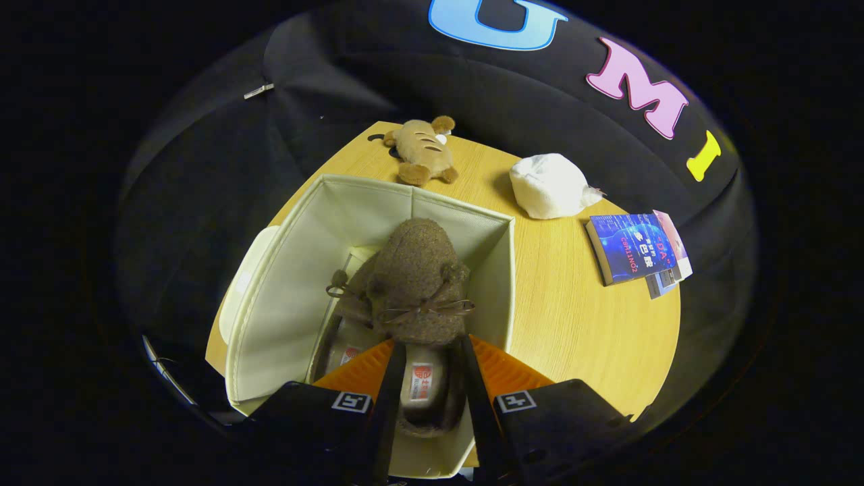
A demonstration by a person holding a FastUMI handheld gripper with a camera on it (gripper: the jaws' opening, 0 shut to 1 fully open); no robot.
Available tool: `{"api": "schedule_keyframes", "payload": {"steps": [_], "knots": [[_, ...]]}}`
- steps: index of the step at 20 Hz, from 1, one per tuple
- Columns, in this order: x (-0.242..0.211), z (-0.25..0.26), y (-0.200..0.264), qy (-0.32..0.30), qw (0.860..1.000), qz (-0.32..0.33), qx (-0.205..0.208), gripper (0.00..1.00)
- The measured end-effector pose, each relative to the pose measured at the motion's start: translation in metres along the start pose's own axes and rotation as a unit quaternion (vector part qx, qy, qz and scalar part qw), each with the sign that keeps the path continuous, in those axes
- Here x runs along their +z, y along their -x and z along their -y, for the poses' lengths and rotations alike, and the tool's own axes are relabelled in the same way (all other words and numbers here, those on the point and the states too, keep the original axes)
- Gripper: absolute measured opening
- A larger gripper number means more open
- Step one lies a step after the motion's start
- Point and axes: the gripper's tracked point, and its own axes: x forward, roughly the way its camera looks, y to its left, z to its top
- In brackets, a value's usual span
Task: Open the storage box then place both shoes into the box .Put the left shoe in first, then the right shoe, with the right side of both shoes facing outward in a uniform manner.
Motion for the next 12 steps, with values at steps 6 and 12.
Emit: {"api": "schedule_keyframes", "payload": {"steps": [6, 12], "knots": [[0.003, -0.009, 0.015, -0.023, 0.999, 0.015, 0.031, 0.82], [0.019, -0.003, 0.034, -0.056, 0.992, 0.077, 0.084, 0.98]]}}
